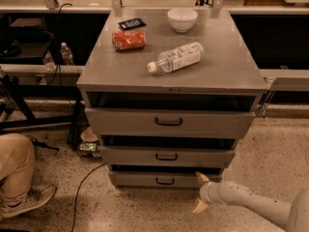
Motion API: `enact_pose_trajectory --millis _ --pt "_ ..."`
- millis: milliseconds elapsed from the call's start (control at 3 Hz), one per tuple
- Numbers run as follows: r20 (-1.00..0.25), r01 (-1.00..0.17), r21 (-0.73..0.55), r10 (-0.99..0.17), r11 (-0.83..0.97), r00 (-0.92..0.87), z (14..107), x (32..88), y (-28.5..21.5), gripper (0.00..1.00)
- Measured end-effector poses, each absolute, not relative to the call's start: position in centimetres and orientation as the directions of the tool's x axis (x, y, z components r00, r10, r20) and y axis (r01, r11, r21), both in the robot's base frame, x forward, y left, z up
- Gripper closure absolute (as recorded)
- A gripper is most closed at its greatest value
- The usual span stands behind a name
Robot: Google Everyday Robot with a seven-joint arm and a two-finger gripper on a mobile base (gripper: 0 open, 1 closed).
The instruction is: Open bottom drawer
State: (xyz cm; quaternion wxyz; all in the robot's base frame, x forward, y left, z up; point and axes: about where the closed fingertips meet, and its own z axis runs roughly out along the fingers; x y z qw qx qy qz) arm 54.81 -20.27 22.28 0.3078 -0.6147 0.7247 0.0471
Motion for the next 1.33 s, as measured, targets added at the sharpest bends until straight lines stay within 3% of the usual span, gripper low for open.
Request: enact_pose_trajectory --millis 1000,1333 --pt "-0.469 -0.907 -0.363 -0.883 0.213 -0.020 18.8 60.1 -18.9 0.00" --pt "-0.456 -0.917 -0.342 -0.889 0.204 -0.028 17.3 61.1 -18.8 0.26"
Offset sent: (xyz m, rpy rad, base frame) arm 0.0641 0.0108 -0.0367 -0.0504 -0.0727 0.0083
